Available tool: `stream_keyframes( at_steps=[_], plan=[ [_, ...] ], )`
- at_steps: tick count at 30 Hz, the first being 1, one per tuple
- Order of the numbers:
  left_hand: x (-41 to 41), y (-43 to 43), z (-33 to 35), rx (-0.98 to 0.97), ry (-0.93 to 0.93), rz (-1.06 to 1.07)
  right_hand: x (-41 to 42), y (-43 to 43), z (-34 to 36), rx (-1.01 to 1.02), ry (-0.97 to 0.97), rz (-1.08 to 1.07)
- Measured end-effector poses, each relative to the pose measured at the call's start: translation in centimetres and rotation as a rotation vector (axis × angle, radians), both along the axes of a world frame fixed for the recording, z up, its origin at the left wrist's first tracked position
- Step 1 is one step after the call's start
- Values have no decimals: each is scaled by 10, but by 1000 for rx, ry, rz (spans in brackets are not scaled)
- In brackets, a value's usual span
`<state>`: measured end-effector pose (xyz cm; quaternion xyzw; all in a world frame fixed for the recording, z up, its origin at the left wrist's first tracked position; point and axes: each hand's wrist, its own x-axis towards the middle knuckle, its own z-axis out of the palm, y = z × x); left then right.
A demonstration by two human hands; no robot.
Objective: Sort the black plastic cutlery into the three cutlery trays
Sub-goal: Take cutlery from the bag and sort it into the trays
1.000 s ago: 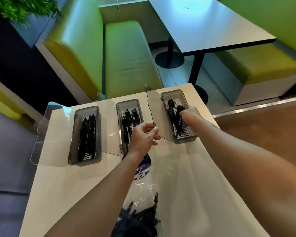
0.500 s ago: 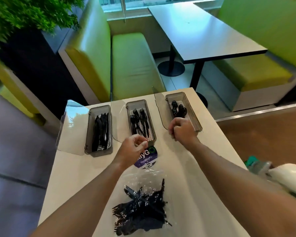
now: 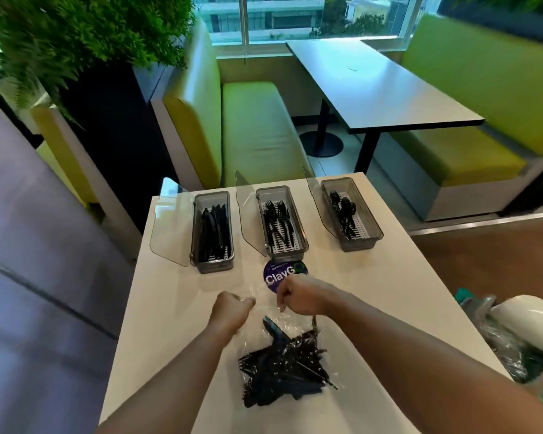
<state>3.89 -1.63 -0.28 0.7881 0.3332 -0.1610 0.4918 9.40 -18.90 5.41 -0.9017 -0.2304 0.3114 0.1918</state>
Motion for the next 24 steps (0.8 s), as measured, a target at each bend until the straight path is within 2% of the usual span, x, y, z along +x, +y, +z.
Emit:
stream_keyframes(
  at_steps=[2,4,9,12,15,17,20,22,24],
  plan=[
    [-4,0,2,-206,-15,52,-2,5,5,-3,53,-21],
    [-2,1,7,-291,-78,32,-1,8,10,-52,102,-42],
    [6,-3,32,-320,-235,-15,-3,10,20,-374,151,-5],
    [8,-10,44,-336,-310,-100,-9,11,18,-448,216,67],
    [8,-19,51,-338,-366,-160,-16,17,15,-446,146,173],
    [8,-22,52,-324,-397,-182,-20,18,16,-440,10,259],
    [9,-22,54,-306,-454,-175,-22,19,15,-295,-209,268],
    [9,-21,57,-322,-496,-153,-22,19,14,-231,-230,244],
    [8,-21,60,-351,-520,-145,-25,19,14,-256,-198,255]
  ],
)
